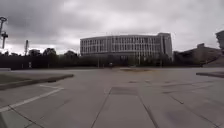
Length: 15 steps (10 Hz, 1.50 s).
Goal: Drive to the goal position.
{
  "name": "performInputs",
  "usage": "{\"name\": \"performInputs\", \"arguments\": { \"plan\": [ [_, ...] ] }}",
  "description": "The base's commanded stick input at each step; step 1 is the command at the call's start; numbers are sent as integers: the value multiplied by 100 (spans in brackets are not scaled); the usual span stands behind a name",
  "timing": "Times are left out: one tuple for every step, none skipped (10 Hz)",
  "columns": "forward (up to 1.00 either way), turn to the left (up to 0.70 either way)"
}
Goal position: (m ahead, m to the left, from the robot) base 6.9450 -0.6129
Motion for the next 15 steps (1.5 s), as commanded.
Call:
{"name": "performInputs", "arguments": {
  "plan": [
    [70, 0],
    [70, 0],
    [70, 0],
    [70, 0],
    [70, 0],
    [70, 0],
    [70, 0],
    [70, 0],
    [70, 0],
    [70, 0],
    [70, 0],
    [70, 0],
    [70, 0],
    [70, 0],
    [70, 0]
  ]
}}
